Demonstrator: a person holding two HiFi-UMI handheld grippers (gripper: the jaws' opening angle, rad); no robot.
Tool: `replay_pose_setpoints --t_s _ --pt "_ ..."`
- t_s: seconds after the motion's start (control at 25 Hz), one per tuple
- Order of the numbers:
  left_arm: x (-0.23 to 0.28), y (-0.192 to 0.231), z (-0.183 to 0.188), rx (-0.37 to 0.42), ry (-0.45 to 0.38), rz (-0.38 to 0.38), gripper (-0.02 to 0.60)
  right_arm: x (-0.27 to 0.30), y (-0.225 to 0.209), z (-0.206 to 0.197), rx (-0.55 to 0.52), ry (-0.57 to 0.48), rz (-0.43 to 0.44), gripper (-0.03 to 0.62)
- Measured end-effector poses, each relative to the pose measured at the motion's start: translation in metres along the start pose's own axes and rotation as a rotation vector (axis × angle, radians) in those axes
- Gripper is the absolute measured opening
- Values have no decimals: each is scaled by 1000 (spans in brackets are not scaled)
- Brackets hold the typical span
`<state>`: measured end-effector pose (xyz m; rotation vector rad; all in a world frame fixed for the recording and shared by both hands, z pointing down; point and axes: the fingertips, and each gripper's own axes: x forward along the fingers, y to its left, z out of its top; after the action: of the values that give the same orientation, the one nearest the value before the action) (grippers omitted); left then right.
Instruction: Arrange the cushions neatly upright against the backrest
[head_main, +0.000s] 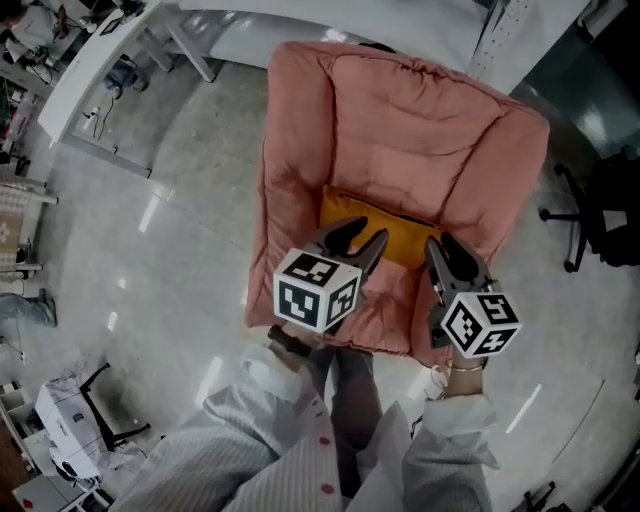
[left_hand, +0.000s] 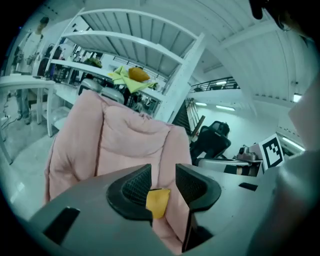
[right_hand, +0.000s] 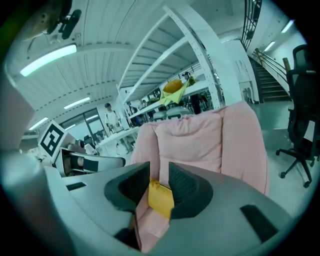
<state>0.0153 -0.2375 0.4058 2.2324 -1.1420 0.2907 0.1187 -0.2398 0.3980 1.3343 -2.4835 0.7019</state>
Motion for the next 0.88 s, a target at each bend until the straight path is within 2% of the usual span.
replay_pose_setpoints --t_s 0.16,0.36,0.6,0.88 --pt "-28 -42 39 35 -57 -63 149 -41 34 55 -42 -97 44 71" --pt "-62 -95 82 125 -116 -133 102 -92 77 110 -113 -181 83 37" --pt "-94 -145 105 222 -163 -237 59 -135 113 128 -139 -250 70 23" --pt "-118 -189 106 279 -187 -314 21 -169 126 133 -104 -311 57 17"
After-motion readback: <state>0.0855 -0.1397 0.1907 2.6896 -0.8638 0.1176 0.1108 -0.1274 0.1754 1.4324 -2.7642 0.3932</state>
